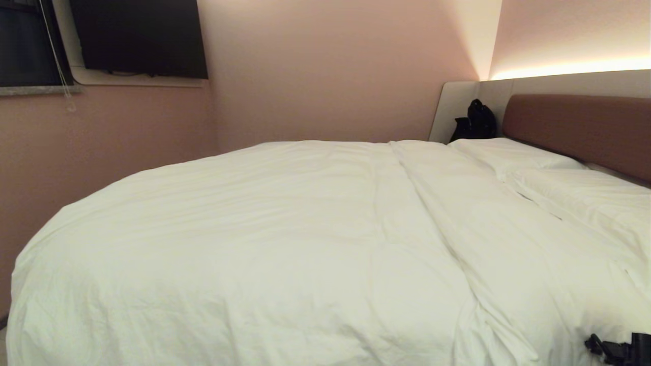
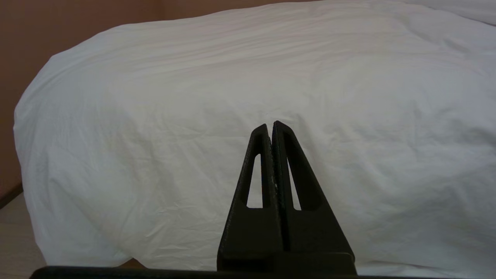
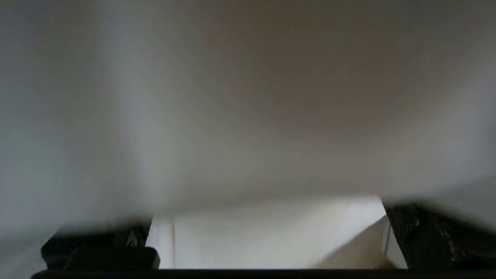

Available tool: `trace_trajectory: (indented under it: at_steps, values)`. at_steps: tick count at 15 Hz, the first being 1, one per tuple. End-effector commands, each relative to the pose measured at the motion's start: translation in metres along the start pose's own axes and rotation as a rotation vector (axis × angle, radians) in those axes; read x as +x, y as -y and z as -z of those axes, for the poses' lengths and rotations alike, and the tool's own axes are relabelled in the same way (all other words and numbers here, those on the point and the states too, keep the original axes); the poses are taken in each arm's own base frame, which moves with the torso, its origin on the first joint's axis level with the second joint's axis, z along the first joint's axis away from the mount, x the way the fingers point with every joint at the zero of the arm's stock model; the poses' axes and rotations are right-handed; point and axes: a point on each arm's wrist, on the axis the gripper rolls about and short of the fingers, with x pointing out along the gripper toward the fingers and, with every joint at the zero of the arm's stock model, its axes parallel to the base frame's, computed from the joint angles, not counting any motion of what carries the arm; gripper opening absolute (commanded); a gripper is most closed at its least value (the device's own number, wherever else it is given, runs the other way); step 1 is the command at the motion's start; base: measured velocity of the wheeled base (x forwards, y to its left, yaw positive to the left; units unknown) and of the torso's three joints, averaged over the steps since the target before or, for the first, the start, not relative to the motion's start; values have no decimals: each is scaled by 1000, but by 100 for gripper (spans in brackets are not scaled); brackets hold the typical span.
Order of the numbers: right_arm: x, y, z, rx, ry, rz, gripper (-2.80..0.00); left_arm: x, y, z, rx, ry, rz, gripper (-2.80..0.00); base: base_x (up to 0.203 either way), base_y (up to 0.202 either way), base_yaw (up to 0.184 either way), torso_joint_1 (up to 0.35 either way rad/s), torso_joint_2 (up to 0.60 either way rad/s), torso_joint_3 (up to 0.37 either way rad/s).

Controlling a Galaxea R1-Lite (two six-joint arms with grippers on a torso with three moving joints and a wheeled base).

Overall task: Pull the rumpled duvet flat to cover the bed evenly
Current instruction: Flatten the corners of the folded blanket

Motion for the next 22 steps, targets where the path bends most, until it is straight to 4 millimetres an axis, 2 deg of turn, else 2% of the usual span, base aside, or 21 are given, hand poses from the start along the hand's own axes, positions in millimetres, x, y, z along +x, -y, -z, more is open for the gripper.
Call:
trace_trajectory:
  at_steps: [1, 4, 6, 8, 17, 20, 22]
  values:
    - [-5, 5, -21, 14, 205, 45, -280, 0, 0, 0, 0, -2, 0, -280, 0, 0, 0, 0, 0, 0]
    - [-18, 6, -21, 14, 215, 45, -280, 0, 0, 0, 0, -2, 0, -280, 0, 0, 0, 0, 0, 0]
    - [-38, 6, -19, 10, 232, 28, -280, 0, 0, 0, 0, -2, 0, -280, 0, 0, 0, 0, 0, 0]
    - [-50, 8, -22, 8, 250, 26, -280, 0, 0, 0, 0, -2, 0, -280, 0, 0, 0, 0, 0, 0]
    - [-34, 8, -7, 9, 136, 31, -280, 0, 0, 0, 0, -2, 0, -280, 0, 0, 0, 0, 0, 0]
    - [-15, 13, 9, 27, 48, 55, -280, 0, 0, 0, 0, -2, 0, -280, 0, 0, 0, 0, 0, 0]
    - [-7, 22, 10, 59, 51, 88, -280, 0, 0, 0, 0, -2, 0, -280, 0, 0, 0, 0, 0, 0]
